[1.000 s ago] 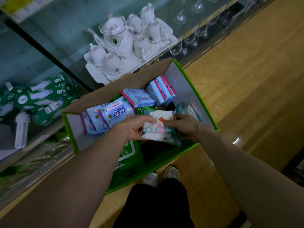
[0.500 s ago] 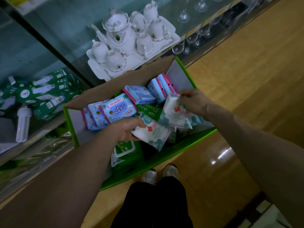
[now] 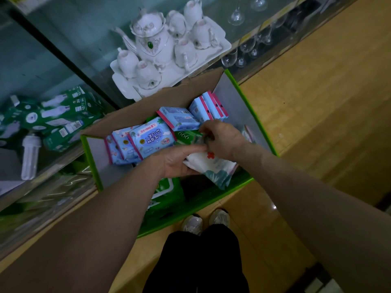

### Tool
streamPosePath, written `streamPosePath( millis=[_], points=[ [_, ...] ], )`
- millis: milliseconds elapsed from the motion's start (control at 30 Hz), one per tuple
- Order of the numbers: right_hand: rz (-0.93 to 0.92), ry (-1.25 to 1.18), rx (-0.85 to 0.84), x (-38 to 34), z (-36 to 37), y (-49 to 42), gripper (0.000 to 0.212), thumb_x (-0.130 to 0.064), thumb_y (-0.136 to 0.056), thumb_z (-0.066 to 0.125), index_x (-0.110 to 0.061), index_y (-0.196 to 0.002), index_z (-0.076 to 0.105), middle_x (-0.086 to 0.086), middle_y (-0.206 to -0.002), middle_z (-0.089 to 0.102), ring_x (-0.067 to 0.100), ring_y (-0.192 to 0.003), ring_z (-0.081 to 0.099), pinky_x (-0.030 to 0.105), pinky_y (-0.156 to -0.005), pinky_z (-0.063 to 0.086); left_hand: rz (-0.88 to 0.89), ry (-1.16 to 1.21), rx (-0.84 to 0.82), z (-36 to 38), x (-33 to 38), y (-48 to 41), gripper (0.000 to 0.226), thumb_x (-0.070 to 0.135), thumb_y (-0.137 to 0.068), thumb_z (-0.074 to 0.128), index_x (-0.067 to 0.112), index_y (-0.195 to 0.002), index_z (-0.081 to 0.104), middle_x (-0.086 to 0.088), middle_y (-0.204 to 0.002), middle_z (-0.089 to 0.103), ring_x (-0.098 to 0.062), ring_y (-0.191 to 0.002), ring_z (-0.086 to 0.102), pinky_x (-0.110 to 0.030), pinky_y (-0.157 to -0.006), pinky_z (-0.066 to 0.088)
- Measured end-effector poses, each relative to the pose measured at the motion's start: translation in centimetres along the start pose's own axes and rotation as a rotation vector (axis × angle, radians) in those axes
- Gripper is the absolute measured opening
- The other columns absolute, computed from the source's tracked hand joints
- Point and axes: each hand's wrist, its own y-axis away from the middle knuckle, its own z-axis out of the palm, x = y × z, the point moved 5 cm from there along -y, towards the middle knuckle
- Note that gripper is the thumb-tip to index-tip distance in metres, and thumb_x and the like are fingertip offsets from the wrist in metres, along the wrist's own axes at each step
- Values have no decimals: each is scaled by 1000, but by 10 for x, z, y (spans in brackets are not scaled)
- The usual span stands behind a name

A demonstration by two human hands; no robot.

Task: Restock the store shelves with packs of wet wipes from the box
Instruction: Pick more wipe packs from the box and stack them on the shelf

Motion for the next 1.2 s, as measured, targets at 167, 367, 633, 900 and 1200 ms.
streamPosePath(
  millis=[167,367,633,900,1200],
  points=[
    [362,-13,148,38,-8,6,29,-39,-90,54,-11,-93,57,11,-93,57,28,-85,55,32,-67,39,55,182,94,-9,8,0,14,12,-96,53,4,-96,65,-9,-79,74,-18,-69,70,-29,-66,58],
    [585,-522,48,46,16,15,58,-38,-85,68,-3,-128,50,13,-120,59,29,-105,60,33,-67,52,31,162,184,-10,10,0,12,13,-97,54,4,-95,63,-13,-90,68,-22,-80,64,-34,-74,56],
    [710,-461,18,42,24,18,39,-16,-101,40,5,-133,46,20,-138,48,33,-123,49,34,-91,42,52,240,228,-8,9,-1,13,13,-96,55,9,-87,63,-4,-62,70,-18,-67,64,-29,-56,57],
    [612,-449,93,35,26,23,22,-21,-102,33,-6,-108,48,28,-120,55,40,-105,58,44,-89,50,-12,-41,258,-9,18,9,19,33,-98,52,14,-98,58,-7,-83,61,-20,-68,57,-33,-64,49],
    [567,-630,316,26,-17,44,31,-33,-99,40,-3,-101,50,20,-112,56,31,-84,58,35,-67,38,38,-267,194,11,56,30,35,33,-98,52,10,-124,55,-8,-96,63,-19,-77,60,-35,-70,50]
  ],
)
